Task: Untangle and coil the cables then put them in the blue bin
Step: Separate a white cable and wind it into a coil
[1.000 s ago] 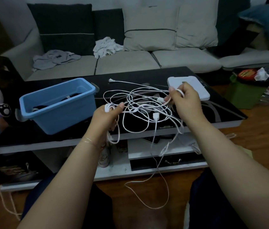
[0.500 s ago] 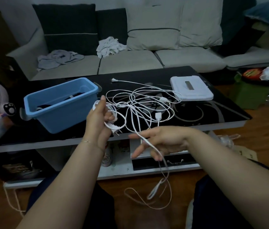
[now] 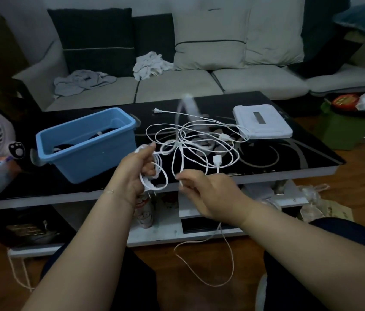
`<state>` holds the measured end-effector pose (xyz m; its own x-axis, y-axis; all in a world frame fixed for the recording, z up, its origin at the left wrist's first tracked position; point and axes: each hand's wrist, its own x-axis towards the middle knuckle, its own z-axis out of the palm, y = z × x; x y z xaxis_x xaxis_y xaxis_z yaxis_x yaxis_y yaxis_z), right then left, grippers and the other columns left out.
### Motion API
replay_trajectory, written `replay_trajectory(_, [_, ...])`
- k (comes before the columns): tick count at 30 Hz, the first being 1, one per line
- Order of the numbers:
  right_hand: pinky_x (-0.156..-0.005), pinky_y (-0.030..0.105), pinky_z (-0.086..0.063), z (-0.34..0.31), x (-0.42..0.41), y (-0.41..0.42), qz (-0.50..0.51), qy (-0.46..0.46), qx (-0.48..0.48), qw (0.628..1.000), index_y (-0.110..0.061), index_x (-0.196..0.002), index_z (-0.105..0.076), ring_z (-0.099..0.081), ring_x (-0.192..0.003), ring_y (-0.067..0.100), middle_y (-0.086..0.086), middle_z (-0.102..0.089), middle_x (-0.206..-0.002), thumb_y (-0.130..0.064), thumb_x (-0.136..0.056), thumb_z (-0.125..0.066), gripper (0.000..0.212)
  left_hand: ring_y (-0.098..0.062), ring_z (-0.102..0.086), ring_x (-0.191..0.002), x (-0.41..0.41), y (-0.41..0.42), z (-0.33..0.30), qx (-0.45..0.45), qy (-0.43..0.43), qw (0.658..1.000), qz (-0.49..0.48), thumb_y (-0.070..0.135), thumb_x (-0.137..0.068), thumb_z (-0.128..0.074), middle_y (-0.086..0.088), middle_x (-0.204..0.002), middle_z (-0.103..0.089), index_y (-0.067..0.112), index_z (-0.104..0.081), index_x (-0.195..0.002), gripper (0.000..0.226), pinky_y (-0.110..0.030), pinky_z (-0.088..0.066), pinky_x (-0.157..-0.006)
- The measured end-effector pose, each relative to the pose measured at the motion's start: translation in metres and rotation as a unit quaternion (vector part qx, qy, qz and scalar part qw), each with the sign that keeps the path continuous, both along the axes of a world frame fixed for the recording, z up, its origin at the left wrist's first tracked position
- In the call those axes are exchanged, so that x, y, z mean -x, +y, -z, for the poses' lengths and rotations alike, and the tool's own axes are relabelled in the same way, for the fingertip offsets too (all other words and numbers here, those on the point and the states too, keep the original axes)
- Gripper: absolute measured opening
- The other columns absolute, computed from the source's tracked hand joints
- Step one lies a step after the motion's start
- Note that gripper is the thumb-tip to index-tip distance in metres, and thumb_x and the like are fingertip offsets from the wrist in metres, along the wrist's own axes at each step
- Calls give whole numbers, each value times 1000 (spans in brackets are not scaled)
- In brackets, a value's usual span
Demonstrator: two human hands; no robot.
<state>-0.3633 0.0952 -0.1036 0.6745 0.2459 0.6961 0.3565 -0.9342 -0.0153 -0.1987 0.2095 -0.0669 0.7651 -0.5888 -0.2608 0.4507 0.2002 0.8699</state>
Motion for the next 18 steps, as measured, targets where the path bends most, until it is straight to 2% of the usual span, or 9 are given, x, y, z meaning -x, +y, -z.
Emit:
replay_trajectory(2, [-41, 30, -40, 6, -5, -1, 62, 126, -40, 989, -23, -119, -36, -54, -48, 15, -7, -63, -67, -29, -97, -46, 25, -3, -24, -27, -3, 5, -5, 82, 28, 996, -1, 14, -98, -50, 9, -38, -33, 18, -43, -70, 29, -12, -22, -31])
replay_trajectory(4, [-60, 38, -50, 8, -8, -11, 136, 274, -158, 939, -29, -133, -29, -62, -68, 17, -7, -70, -81, -30, -99, -44, 37, -4, -24, -27, -5, 10, -8, 145, 28, 989, 18, 13, -99, -47, 9, -39, -31, 19, -38, -65, 35, -12, -24, -32])
replay_trajectory(5, [-68, 39, -51, 7, -8, -17, 156, 289, -229, 917, -29, -140, -25, -63, -74, 16, -7, -70, -82, -28, -99, -44, 46, -3, -23, -27, -4, 12, -8, 148, 8, 988, 35, 12, -98, -47, 10, -40, -29, 20, -37, -63, 37, -13, -23, -33])
replay_trajectory(9, [-70, 28, -47, -4, -11, -39, 181, 179, -409, 876, -21, -145, -21, -59, -66, 11, -8, -67, -71, -16, -99, -44, 52, -4, -23, -33, -1, 16, -6, 28, -172, 979, 107, 9, -95, -54, 7, -46, -32, 17, -44, -66, 32, -17, -25, -36])
replay_trajectory(12, [-58, 7, -41, -14, -9, -49, 165, 163, -513, 827, -24, -135, -38, -55, -59, -5, -11, -61, -70, -33, -99, -46, 37, -9, -28, -37, -5, 17, -3, -101, -279, 953, 65, 12, -90, -64, 4, -46, -37, 17, -47, -66, 31, -18, -28, -37])
replay_trajectory(13, [-58, 8, -40, -18, -8, -49, 173, 170, -538, 808, -26, -120, -53, -55, -61, -10, -11, -62, -75, -45, -98, -43, 31, -9, -32, -37, -8, 17, -2, -151, -307, 939, 33, 15, -88, -67, 5, -45, -40, 18, -48, -66, 30, -18, -30, -37])
replay_trajectory(15, [-65, 20, -41, -24, -5, -56, 220, 163, -566, 777, -20, -86, -69, -62, -75, 3, 1, -67, -84, -61, -94, -36, 54, -8, -39, -41, -13, 19, 1, -210, -321, 922, -53, 22, -85, -72, 7, -47, -45, 20, -50, -67, 29, -19, -34, -40])
replay_trajectory(17, [-65, 27, -39, -31, -1, -72, 284, 37, -651, 703, -4, -93, -69, -60, -73, 22, 12, -65, -81, -56, -93, -46, 57, -12, -43, -48, -22, 24, 1, -191, -283, 926, -161, 26, -85, -72, 4, -54, -49, 21, -50, -66, 29, -23, -38, -49])
replay_trajectory(18, [-63, 27, -39, -36, 5, -84, 297, -45, -696, 652, -2, -100, -67, -56, -66, 19, 8, -62, -76, -47, -93, -53, 48, -14, -43, -50, -27, 27, -1, -169, -266, 925, -211, 27, -85, -71, 3, -55, -48, 21, -49, -64, 31, -27, -39, -52])
